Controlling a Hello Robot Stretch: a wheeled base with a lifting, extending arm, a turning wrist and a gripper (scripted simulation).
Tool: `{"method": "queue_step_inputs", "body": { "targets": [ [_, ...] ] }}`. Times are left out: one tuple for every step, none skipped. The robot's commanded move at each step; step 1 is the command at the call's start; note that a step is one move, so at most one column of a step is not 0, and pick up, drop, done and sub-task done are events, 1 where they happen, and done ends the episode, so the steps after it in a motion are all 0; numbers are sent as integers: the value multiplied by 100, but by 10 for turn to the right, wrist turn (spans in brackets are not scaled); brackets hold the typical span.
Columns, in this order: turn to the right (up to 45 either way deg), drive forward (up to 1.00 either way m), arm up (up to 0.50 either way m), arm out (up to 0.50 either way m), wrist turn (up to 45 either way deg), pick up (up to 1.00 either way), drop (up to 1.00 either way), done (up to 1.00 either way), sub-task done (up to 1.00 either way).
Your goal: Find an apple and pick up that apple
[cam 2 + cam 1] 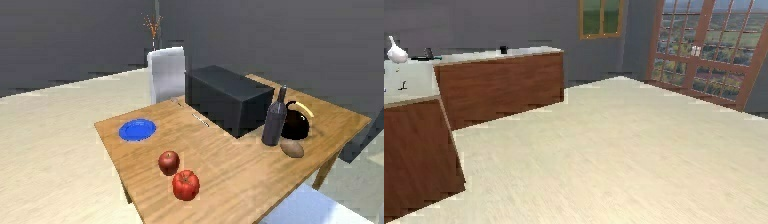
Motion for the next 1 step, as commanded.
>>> {"method": "queue_step_inputs", "body": {
  "targets": [
    [0, 0, 38, 0, 0, 0, 0, 0, 0]
  ]
}}
